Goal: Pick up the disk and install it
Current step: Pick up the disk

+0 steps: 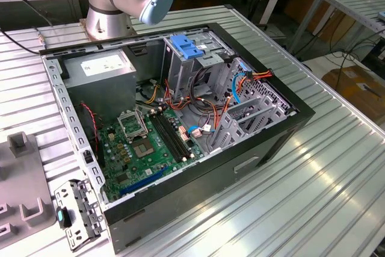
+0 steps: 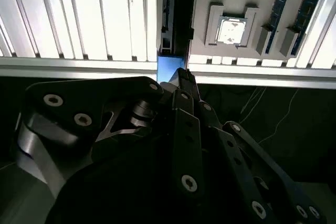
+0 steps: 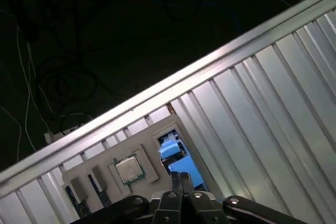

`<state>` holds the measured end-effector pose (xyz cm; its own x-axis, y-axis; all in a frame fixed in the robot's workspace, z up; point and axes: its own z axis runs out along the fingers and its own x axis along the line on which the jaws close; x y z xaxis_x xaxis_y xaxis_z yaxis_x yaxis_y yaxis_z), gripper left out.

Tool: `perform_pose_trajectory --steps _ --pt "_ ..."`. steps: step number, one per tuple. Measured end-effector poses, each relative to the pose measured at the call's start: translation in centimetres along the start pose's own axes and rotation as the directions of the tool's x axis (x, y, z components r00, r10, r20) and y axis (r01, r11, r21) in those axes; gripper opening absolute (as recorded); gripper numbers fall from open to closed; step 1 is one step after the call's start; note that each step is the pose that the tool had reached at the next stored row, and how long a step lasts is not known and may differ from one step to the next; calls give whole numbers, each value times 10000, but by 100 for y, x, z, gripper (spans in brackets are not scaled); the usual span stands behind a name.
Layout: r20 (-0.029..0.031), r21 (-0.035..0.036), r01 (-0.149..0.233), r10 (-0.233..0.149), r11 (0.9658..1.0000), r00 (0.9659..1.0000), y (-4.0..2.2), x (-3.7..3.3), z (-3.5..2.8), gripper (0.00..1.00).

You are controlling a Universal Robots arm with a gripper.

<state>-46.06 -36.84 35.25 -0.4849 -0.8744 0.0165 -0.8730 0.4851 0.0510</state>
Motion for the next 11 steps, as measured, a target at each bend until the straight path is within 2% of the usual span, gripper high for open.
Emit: perform_pose_trajectory --steps 3,5,6,7,8,10,11 --pt "-29 8 543 -543 9985 9985 0 0 3 11" --pt "-45 12 863 -863 9963 9963 0 0 4 11" --pt "-54 13 1011 -1011 9949 9949 0 0 5 17" --pt "-59 13 1092 -1092 9940 9940 2 1 6 17" --pt "-68 16 1284 -1283 9917 9917 4 2 11 24" --pt "-86 23 1684 -1684 9857 9857 9 5 27 31" --pt "-93 21 1770 -1770 9842 9842 16 1 38 31"
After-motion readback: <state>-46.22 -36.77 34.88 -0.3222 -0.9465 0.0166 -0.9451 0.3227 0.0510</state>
